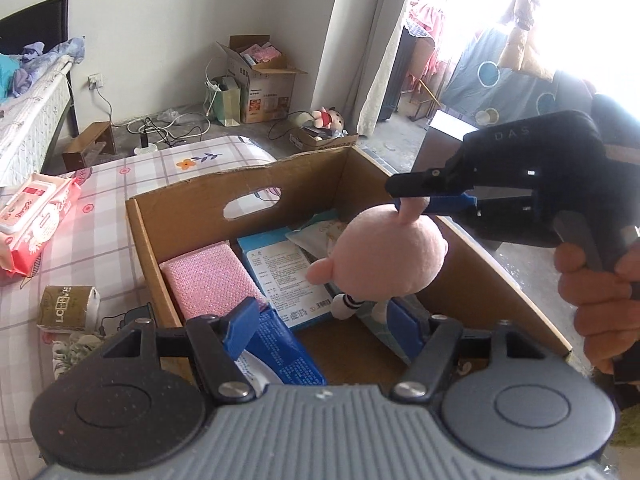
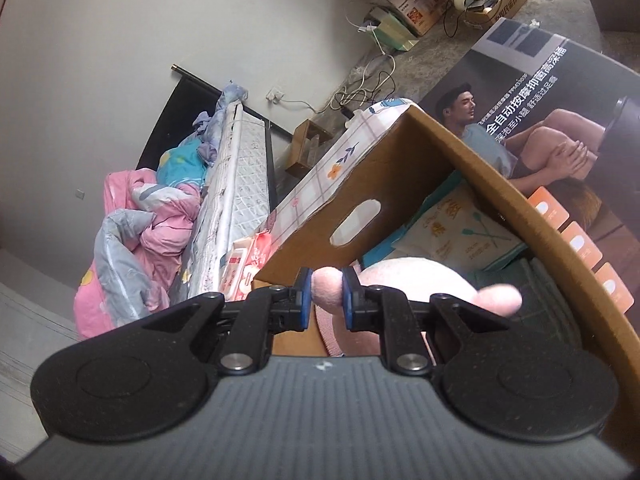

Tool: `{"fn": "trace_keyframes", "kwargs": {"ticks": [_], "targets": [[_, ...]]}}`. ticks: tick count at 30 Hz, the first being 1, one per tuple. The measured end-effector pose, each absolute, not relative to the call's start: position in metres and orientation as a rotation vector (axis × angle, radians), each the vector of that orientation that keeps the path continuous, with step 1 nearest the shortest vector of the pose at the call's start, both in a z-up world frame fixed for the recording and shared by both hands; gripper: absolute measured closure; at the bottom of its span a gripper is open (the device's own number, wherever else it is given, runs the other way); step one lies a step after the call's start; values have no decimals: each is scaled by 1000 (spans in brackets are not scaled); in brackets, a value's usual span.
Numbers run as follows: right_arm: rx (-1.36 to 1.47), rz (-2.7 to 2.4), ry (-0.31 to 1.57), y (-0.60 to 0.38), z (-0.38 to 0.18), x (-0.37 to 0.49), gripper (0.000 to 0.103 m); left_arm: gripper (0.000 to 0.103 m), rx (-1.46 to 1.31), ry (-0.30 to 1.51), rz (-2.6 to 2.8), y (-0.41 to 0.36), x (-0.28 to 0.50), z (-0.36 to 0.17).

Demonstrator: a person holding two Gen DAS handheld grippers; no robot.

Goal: Organize soft objects
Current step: 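Lower the pink plush toy into the box and open the right gripper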

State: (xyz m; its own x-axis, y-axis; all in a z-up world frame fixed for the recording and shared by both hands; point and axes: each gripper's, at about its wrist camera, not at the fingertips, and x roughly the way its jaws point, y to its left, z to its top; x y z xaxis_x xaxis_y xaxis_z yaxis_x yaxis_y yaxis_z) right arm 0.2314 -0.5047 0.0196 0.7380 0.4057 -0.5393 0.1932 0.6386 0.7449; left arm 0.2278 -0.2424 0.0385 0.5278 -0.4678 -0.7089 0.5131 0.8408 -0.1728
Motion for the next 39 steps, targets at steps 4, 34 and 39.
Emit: {"fn": "trace_keyframes", "kwargs": {"ticks": [4, 34, 39], "targets": [[897, 164, 764, -501, 17, 241, 89, 31, 61, 804, -556, -231, 226, 48], [513, 185, 1185, -441, -43, 203, 71, 31, 34, 749, -527, -174, 183, 70], [512, 179, 1066, -446, -12, 205, 59, 30, 13, 745, -514, -164, 179, 72]]}}
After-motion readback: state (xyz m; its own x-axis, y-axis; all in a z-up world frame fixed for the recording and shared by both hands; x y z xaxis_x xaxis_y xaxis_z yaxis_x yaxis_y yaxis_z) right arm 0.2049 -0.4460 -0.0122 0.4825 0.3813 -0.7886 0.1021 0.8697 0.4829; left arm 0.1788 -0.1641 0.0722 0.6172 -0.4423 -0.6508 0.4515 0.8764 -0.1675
